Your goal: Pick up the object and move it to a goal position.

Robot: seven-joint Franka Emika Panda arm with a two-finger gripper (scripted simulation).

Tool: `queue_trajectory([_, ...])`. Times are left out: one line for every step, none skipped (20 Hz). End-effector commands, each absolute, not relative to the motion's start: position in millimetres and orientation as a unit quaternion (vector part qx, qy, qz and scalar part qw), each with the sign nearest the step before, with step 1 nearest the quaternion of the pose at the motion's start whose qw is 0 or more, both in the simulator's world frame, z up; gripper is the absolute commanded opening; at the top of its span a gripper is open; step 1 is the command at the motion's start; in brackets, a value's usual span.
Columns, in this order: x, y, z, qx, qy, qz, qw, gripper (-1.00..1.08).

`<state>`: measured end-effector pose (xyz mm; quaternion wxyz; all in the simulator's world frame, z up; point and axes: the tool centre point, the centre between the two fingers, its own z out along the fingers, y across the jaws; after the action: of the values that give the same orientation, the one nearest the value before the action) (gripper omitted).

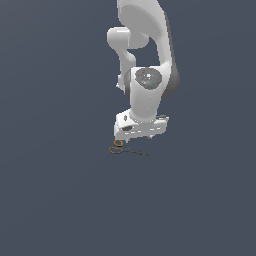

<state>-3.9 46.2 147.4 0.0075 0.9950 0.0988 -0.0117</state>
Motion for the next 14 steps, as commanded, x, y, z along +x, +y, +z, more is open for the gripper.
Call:
queue_trajectory([-4,44,143,0.993,0.116,-0.012,0.008,1.0])
queue_trajectory([-4,42,141,0.992,0.125,-0.012,0.008,1.0])
queue_trajectory([-4,41,139,0.991,0.134,-0.012,0.008,1.0])
queue_trajectory([-4,40,137,0.989,0.144,-0.012,0.008,1.0])
queue_trajectory([-5,38,135,0.988,0.154,-0.012,0.009,1.0])
queue_trajectory([-5,37,132,0.986,0.165,-0.012,0.009,1.0])
queue_trajectory([-5,35,130,0.984,0.177,-0.012,0.009,1.0])
queue_trajectory([-5,34,127,0.982,0.19,-0.012,0.009,1.0])
queue_trajectory([-5,32,124,0.979,0.203,-0.012,0.009,1.0])
queue_trajectory([-6,31,122,0.976,0.216,-0.011,0.009,1.0])
queue_trajectory([-6,29,119,0.973,0.228,-0.011,0.009,1.0])
queue_trajectory([-6,27,116,0.97,0.241,-0.011,0.009,1.0])
queue_trajectory([-6,26,113,0.967,0.254,-0.011,0.009,1.0])
queue_trajectory([-7,24,110,0.964,0.267,-0.011,0.009,1.0])
